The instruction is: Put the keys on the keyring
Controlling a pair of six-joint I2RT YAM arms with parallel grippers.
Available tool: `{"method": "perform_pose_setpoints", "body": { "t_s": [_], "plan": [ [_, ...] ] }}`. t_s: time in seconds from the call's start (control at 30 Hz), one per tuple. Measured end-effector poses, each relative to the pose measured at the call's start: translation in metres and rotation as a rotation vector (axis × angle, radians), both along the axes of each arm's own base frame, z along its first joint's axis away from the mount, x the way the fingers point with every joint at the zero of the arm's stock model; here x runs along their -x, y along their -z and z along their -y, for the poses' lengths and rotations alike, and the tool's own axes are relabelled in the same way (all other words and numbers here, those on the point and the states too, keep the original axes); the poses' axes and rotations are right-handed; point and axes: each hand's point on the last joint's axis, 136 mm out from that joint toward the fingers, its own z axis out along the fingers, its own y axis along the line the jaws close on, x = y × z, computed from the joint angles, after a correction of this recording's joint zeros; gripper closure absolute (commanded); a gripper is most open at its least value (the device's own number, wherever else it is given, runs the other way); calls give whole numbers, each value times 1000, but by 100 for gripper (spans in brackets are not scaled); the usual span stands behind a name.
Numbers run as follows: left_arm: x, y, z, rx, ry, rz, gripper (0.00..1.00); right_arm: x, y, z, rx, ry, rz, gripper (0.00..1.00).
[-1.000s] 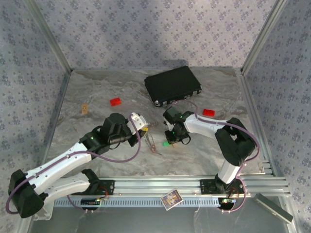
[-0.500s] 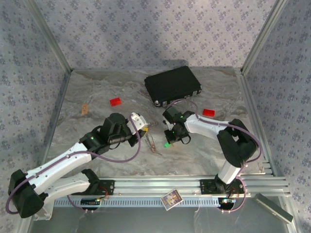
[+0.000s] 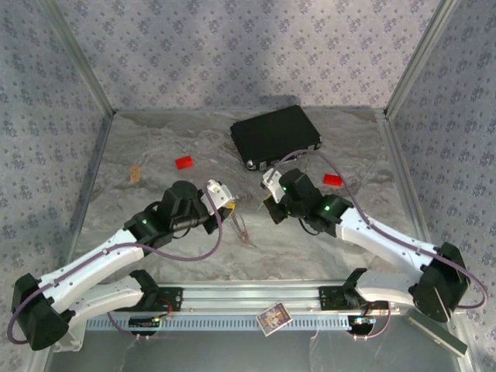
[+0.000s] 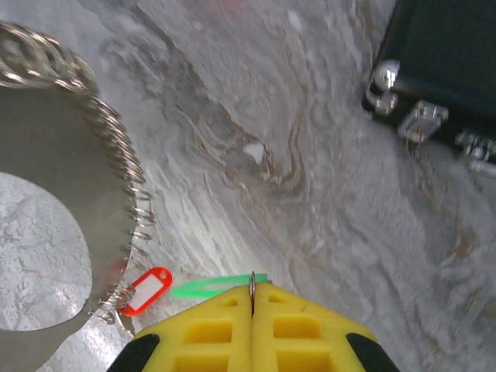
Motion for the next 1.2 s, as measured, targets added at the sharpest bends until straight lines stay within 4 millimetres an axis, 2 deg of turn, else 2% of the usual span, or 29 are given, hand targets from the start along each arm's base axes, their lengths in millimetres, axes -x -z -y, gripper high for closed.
{"method": "perform_pose_setpoints", "body": {
  "t_s": [0.33,0.6,0.8,0.93,1.1,1.2],
  "plan": [
    [5,0,3,22,17,-38,100,20,-38,-19,-19,-215,231,100],
    [7,3,5,27,16,-75,100,40,-49,-35,6,-337,304,100],
    [8,3,7,25,24,-88,100,45,-65,-52,21,-386,343,100],
    [8,3,8,23,30,-94,100,45,-60,-59,52,-404,341,100],
    [8,4,8,22,28,-99,100,42,-48,-59,101,-399,331,100],
    [8,5,7,19,24,-106,100,41,-48,-59,115,-397,336,100]
  ]
}}
